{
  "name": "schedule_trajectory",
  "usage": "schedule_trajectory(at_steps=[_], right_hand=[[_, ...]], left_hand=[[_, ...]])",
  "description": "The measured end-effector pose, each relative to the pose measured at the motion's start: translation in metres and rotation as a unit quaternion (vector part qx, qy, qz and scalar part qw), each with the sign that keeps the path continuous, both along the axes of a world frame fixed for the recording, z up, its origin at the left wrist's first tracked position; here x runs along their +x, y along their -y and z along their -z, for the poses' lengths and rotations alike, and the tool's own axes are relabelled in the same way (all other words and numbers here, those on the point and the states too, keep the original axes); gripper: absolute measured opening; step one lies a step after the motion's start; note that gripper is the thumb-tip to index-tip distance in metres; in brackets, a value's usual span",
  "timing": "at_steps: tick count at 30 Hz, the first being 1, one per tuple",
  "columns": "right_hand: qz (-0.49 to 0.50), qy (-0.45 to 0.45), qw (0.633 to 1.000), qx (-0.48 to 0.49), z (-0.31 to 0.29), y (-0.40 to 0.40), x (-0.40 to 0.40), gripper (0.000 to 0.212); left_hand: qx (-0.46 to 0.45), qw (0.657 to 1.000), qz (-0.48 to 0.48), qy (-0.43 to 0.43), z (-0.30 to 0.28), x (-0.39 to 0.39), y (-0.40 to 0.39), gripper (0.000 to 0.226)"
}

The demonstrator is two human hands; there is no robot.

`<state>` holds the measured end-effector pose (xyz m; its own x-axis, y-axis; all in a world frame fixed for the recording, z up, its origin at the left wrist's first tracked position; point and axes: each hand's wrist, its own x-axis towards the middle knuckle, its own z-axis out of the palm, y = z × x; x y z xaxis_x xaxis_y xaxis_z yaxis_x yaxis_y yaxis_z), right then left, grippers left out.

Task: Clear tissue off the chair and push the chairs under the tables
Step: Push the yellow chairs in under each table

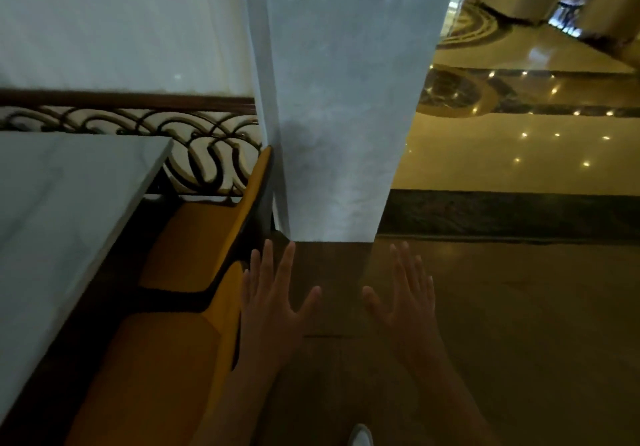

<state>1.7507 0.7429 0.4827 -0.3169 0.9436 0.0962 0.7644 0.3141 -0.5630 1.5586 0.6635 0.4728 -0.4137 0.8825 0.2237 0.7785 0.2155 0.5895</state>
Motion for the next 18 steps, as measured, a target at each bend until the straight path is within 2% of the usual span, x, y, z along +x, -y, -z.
schedule_trajectory(at_steps=[10, 18], right_hand=[[-0.149, -0.017, 0.989, 0.003, 0.0, -0.145, -0.055, 0.082], [-0.268, -0.004, 0.963, -0.01, 0.005, -0.197, -0.153, 0.083]], left_hand=[[-0.051, 0.989, -0.137, -0.017, -0.007, -0.027, -0.099, 0.082], [-0.054, 0.971, -0.233, -0.003, -0.001, -0.089, -0.122, 0.083]])
